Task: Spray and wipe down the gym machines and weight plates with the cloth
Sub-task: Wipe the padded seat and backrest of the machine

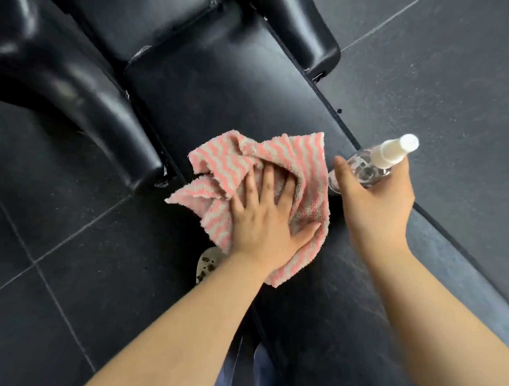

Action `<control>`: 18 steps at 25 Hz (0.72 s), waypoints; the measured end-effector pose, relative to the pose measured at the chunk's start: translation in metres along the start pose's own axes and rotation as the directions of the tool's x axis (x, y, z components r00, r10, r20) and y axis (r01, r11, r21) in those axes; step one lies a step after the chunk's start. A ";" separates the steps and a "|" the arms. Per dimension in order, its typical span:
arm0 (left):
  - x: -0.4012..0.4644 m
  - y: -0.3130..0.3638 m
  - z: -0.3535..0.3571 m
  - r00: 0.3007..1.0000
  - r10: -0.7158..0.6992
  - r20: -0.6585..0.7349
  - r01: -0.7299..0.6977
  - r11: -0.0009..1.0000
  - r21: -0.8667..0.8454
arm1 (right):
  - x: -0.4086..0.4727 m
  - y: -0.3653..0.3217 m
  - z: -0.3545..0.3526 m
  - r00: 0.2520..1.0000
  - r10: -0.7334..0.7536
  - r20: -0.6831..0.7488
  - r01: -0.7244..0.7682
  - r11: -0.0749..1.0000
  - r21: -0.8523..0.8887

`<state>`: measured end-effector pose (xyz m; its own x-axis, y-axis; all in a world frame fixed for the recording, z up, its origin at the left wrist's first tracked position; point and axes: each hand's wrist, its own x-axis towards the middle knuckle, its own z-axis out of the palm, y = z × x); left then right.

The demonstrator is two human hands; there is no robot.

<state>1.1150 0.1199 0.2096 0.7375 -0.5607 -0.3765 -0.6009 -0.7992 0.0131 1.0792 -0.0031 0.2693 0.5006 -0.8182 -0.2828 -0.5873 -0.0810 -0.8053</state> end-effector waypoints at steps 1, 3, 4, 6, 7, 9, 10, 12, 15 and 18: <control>0.023 -0.004 -0.010 1.000 0.013 0.025 -0.013 1.000 0.006 | 0.006 -0.002 -0.001 1.000 0.005 -0.027 -0.004 1.000 0.005; 0.073 -0.011 -0.031 0.999 0.053 0.008 -0.053 0.998 0.022 | 0.020 -0.005 -0.004 0.997 0.016 -0.073 -0.014 1.000 0.019; 0.097 -0.015 -0.041 0.996 0.089 -0.002 -0.089 0.996 0.029 | 0.027 -0.007 -0.007 0.995 0.017 -0.099 -0.015 1.000 0.021; 0.137 -0.026 -0.055 0.985 0.174 0.013 -0.174 0.984 0.039 | 0.038 -0.008 -0.010 0.989 0.019 -0.145 -0.016 1.000 0.025; 0.155 -0.030 -0.061 0.973 0.231 0.029 -0.232 0.971 0.059 | 0.043 -0.007 -0.013 0.985 0.030 -0.172 -0.027 0.999 0.024; 0.185 -0.029 -0.075 0.931 0.363 0.043 -0.366 0.924 0.112 | 0.054 -0.005 -0.022 0.971 0.063 -0.231 -0.061 0.998 0.015; 0.193 -0.026 -0.082 0.907 0.419 0.042 -0.421 0.898 0.129 | 0.057 -0.003 -0.026 0.966 0.076 -0.248 -0.077 0.997 0.008; 0.204 -0.012 -0.095 0.875 0.481 0.046 -0.482 0.861 0.160 | 0.062 0.002 -0.035 0.951 0.105 -0.289 -0.108 0.994 0.007; 0.201 0.015 -0.105 0.877 0.438 0.198 -0.476 0.851 0.223 | 0.062 0.011 -0.050 0.931 0.152 -0.332 -0.150 0.988 0.031; 0.196 0.046 -0.105 0.855 0.319 0.409 -0.418 0.891 0.180 | 0.056 0.022 -0.066 0.911 0.181 -0.370 -0.175 0.983 0.052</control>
<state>1.2639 -0.0497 0.2333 0.3131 -0.6459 -0.6963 -0.8988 -0.4384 0.0026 1.0521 -0.0881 0.2702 0.1140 -0.9709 -0.2106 -0.6322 0.0927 -0.7692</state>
